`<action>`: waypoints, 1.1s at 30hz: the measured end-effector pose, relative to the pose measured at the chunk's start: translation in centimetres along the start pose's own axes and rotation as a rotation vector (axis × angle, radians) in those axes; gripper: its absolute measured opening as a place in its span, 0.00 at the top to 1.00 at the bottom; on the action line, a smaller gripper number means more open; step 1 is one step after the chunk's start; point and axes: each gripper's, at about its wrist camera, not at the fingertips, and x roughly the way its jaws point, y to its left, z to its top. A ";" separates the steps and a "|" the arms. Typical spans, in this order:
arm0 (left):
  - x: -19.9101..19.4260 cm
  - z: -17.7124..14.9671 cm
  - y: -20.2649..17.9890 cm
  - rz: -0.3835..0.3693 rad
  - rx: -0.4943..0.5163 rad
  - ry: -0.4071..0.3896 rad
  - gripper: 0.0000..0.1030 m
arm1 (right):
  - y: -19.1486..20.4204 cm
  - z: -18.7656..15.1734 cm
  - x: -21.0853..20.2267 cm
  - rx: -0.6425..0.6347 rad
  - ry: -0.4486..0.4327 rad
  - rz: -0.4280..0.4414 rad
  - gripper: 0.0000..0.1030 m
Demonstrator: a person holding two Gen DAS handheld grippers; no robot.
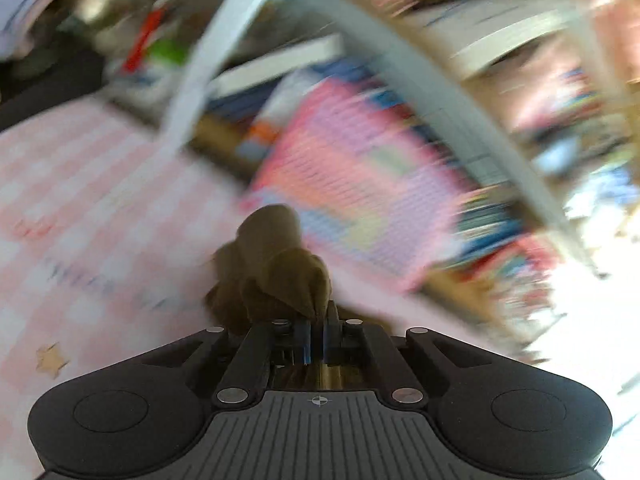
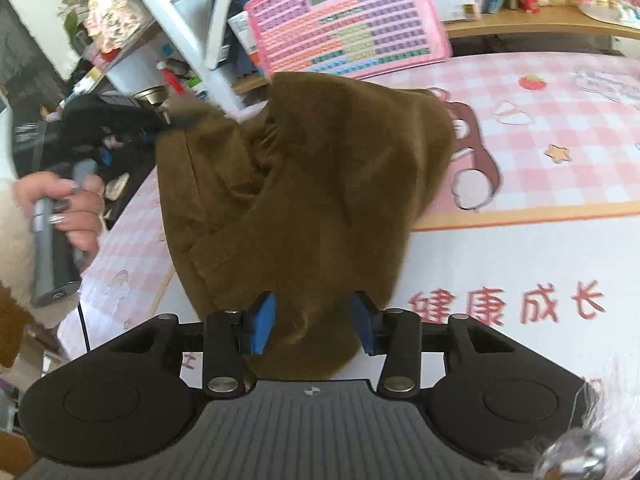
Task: Fold clothes
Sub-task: 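Hold the garment up with both tools and shake it out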
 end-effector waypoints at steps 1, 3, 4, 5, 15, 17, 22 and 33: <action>-1.6 0.1 -0.1 -0.051 0.003 -0.037 0.97 | 0.3 0.0 0.2 -0.014 0.005 0.011 0.60; -4.8 0.4 1.2 -0.060 -0.031 -0.106 0.97 | 1.1 0.1 0.6 -0.043 0.016 0.033 0.60; -6.0 0.2 2.4 0.002 -0.064 -0.125 0.96 | 1.3 0.1 0.8 -0.052 0.023 0.042 0.60; -7.0 -0.2 3.8 0.071 -0.095 -0.129 0.96 | 1.6 0.1 1.1 -0.058 0.030 0.051 0.60; -10.2 -5.3 12.6 0.295 -0.289 0.054 0.46 | 4.9 -0.3 2.9 -0.114 0.071 0.057 0.59; -10.1 -5.2 13.9 0.276 -0.344 0.056 0.46 | 6.1 -0.6 3.2 -0.120 0.070 0.041 0.58; -9.0 -4.4 17.8 0.175 -0.527 0.080 0.37 | 8.1 -2.0 3.5 -0.092 0.049 -0.055 0.55; -7.5 -3.4 21.6 0.062 -0.636 0.212 0.29 | 13.5 -3.5 5.9 -0.133 -0.059 -0.333 0.51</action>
